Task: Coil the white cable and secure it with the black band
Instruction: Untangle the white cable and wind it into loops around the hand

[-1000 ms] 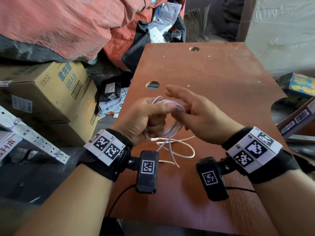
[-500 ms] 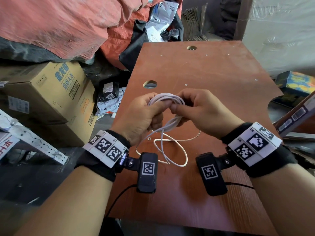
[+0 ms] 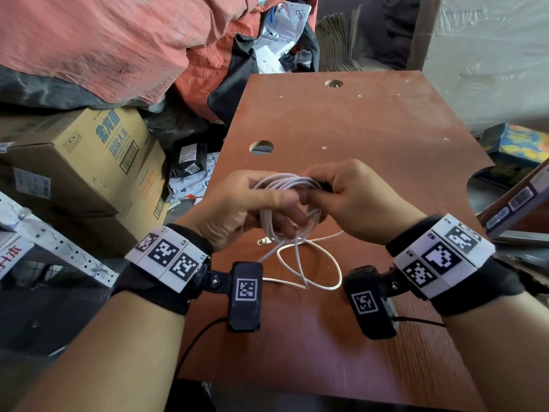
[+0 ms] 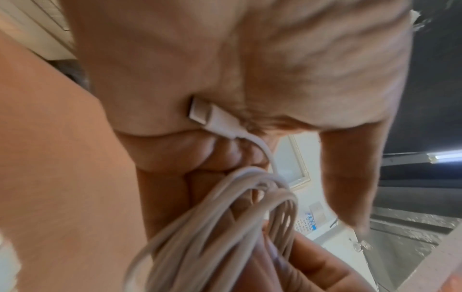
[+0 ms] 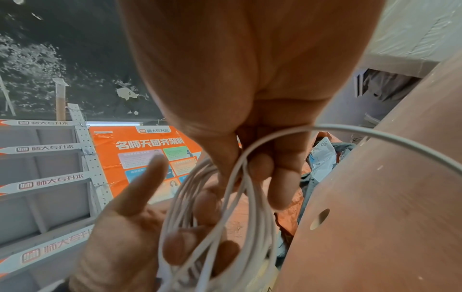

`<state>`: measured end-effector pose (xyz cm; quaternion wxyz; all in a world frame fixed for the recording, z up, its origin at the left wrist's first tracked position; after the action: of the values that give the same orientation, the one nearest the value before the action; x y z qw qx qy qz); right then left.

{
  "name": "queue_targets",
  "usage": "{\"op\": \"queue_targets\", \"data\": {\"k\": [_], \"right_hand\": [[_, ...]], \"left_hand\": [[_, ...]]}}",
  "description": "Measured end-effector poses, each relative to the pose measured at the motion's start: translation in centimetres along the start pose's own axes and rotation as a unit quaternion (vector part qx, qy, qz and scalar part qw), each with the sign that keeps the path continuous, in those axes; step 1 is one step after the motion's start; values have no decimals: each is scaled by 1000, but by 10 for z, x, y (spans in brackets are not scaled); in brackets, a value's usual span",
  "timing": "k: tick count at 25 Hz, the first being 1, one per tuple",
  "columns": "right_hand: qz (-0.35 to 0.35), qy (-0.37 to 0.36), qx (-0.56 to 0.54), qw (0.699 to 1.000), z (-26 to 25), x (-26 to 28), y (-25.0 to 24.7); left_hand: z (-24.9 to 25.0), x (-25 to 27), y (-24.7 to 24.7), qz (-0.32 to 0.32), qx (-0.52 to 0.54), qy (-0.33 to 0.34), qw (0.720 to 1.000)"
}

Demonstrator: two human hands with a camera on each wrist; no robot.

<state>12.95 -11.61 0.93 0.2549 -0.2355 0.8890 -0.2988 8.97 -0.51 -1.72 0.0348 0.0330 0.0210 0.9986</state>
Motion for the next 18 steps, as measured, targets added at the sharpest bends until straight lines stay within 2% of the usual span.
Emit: {"op": "queue_targets", "data": {"k": [2,9,14,18], "right_hand": [[7,8,18,1000,2,0,-1],[9,0,17,1000,-2,1,-3],[16,3,28,999,4,-2,-1],[21,-3,26,999,2,-2,-2]], "left_hand": [[-4,1,1,-8,-10,-33,999],[2,-4,-7,36,-4,24,999],[-1,-3,-3,58,20,-10,998],[-7,-8,2,70,-30,-10,997]]}}
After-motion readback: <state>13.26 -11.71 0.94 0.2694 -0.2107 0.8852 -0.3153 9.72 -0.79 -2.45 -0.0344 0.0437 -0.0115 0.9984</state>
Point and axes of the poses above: each hand's wrist, its own x-axis away from the middle knuckle, its own y-axis out of the palm, z = x × y, the point moved 9 cm from there along -x, towards the middle knuckle, and after that the axes turned 7 degrees about z, right-handed, at the moved point
